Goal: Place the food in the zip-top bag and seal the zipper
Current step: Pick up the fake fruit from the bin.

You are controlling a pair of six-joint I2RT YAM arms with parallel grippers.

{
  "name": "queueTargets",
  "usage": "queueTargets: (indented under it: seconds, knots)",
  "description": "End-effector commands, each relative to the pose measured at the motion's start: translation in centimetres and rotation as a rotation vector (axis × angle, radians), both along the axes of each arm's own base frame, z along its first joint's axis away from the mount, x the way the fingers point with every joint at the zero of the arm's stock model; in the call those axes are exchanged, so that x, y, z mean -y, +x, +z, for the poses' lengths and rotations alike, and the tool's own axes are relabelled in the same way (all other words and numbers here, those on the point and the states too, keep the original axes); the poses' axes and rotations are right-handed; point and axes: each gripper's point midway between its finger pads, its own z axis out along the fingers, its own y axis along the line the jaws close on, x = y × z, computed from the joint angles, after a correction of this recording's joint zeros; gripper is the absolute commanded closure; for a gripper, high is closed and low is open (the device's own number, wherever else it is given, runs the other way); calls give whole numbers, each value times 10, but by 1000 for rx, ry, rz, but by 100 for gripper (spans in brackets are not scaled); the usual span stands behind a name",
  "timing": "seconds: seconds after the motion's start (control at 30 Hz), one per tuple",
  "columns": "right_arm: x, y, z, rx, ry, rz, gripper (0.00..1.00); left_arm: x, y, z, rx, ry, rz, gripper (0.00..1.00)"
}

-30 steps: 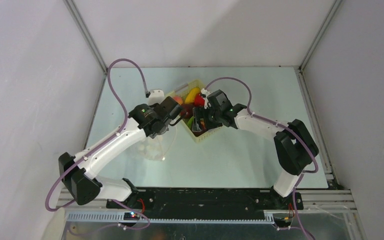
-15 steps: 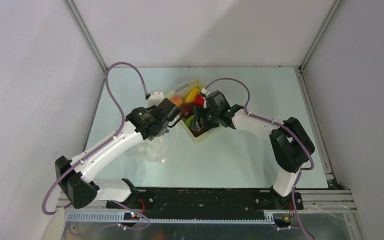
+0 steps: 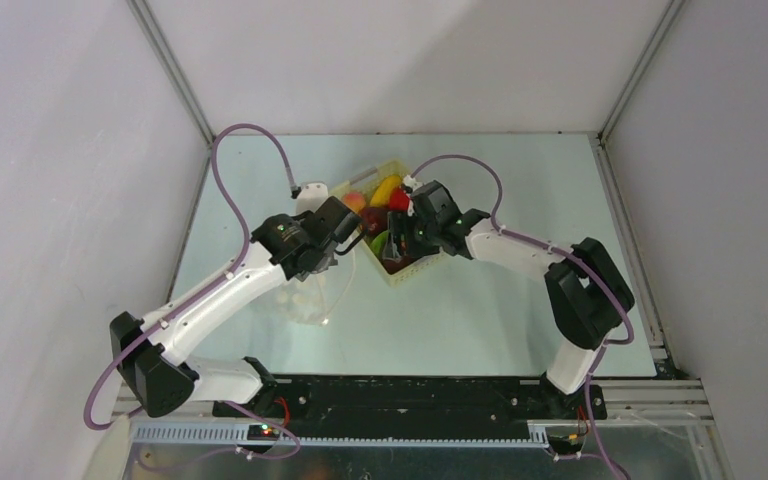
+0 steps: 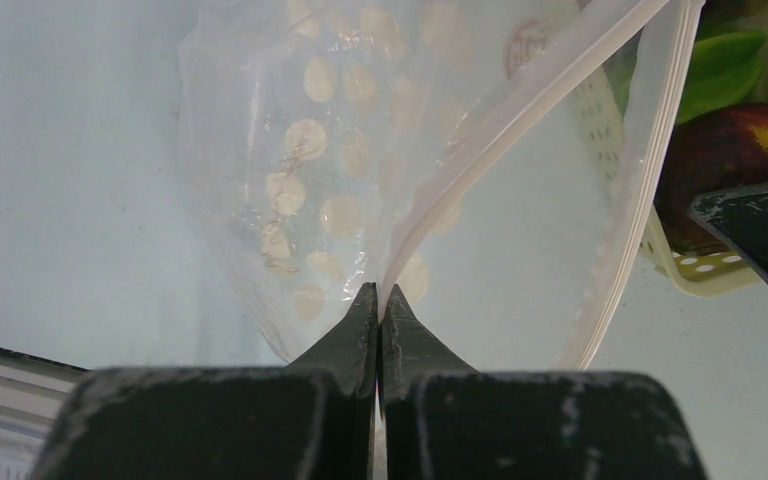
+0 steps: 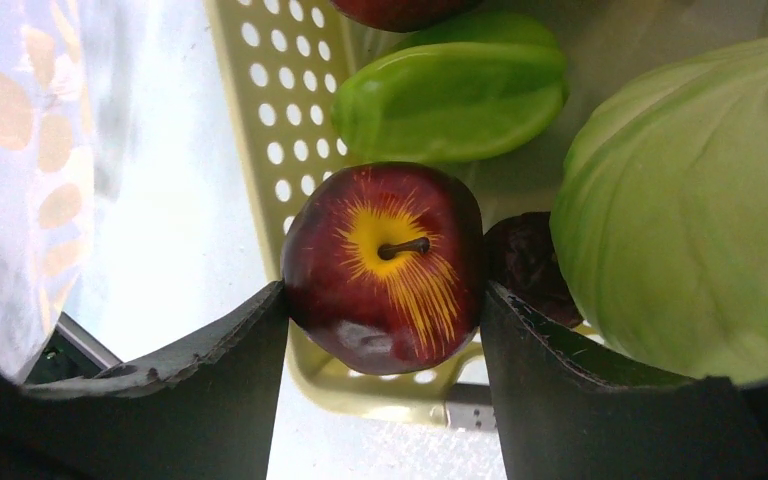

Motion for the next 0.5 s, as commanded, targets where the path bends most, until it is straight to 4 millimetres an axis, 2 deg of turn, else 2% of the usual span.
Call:
queueTargets:
  seconds: [0.0, 0.23, 0.37, 0.4, 0.43, 0.47]
  knots:
    - [-1, 5, 61, 118, 70, -21, 63, -2, 3, 13, 43, -25, 5, 100]
    - [11, -5, 97, 190, 121, -31, 63, 8, 6, 20, 66, -88, 5, 100]
    - [12, -24, 135, 242, 229, 14, 64, 16, 8, 24, 75, -134, -6, 100]
    - [12, -29, 137, 240, 244, 26, 64, 18, 8, 25, 77, -150, -7, 100]
    - [11, -36, 150, 252, 287, 41, 64, 20, 8, 25, 78, -160, -7, 100]
    - [11, -40, 151, 250, 300, 45, 64, 21, 8, 25, 75, -172, -6, 100]
